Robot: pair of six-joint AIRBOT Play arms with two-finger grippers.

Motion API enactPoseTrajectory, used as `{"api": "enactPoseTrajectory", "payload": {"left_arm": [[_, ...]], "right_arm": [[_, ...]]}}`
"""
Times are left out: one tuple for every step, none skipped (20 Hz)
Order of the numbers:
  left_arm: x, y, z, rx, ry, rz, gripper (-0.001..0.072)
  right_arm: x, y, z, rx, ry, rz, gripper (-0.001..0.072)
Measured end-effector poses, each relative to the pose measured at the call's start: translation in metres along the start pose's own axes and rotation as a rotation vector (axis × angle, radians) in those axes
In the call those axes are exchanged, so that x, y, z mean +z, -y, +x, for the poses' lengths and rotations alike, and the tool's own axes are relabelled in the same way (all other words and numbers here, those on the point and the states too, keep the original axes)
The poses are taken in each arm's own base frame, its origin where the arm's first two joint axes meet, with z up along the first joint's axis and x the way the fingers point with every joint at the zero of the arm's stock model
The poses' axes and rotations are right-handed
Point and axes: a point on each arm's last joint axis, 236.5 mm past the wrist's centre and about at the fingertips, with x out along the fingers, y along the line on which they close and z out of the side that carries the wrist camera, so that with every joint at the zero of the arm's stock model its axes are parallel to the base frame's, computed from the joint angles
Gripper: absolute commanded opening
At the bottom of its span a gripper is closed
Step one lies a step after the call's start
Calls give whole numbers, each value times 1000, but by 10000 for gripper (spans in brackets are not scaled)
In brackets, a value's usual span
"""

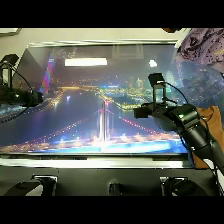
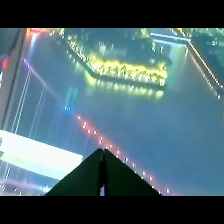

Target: Fold the clothes and pants, and hang the long-sleeved shirts on hangers.

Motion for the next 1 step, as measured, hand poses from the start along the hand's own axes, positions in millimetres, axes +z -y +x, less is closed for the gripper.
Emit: {"api": "enactPoseTrajectory", "payload": {"left_arm": [[0, 0, 0, 0, 0, 0, 18]], "right_arm": [[0, 0, 0, 0, 0, 0, 33]]}}
